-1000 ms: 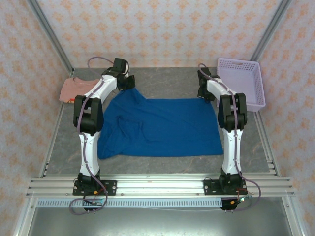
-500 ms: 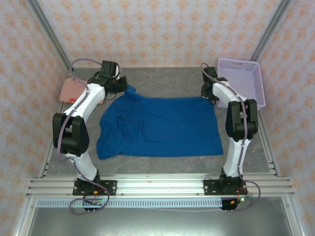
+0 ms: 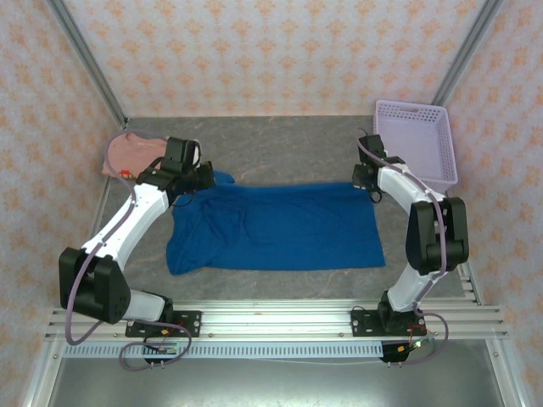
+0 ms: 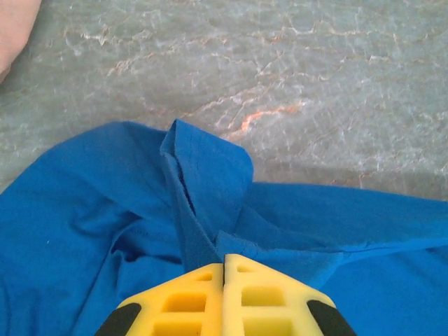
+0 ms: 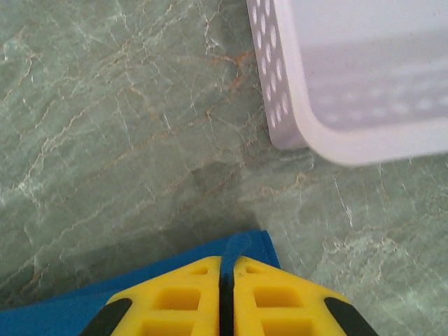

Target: Fold the inside-out t-shirt

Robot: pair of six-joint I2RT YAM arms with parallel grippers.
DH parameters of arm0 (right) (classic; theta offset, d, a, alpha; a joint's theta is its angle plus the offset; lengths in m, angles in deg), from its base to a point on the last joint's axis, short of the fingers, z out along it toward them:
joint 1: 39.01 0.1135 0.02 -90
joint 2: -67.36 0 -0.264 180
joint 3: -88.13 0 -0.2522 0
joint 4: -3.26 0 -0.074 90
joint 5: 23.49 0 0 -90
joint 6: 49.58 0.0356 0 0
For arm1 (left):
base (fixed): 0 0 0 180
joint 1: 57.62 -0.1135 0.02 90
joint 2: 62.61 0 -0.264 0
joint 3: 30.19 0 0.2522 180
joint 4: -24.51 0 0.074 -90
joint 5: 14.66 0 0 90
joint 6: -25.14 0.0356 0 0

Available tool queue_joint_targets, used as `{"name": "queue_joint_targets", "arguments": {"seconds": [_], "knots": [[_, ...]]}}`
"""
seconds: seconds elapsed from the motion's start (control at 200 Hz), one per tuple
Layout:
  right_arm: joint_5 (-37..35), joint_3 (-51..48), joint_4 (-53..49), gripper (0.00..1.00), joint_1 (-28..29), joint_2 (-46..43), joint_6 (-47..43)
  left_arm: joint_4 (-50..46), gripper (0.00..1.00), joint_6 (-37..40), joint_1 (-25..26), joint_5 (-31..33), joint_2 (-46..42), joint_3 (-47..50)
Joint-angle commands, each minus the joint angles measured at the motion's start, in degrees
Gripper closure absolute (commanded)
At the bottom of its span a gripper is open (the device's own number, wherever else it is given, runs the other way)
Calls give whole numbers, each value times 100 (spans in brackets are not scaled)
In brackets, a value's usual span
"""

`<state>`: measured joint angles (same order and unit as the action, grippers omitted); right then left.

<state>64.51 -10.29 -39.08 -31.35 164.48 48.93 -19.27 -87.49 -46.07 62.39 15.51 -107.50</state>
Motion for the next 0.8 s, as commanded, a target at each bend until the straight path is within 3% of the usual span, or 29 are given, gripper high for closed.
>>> {"name": "queue_joint_targets", "arguments": {"seconds": [0.0,0.345,0.796], "knots": [[-55,-250,150,89,-46,-298,75,-263,100,-59,88,190,-323,398],[-178,-924,-66,88,32,-848,169,-567,100,-57,312,148,-946,1117],[-286,-1364,-495,88,130,-931,550,-606,100,-169,410,64,-1168,1767]]}}
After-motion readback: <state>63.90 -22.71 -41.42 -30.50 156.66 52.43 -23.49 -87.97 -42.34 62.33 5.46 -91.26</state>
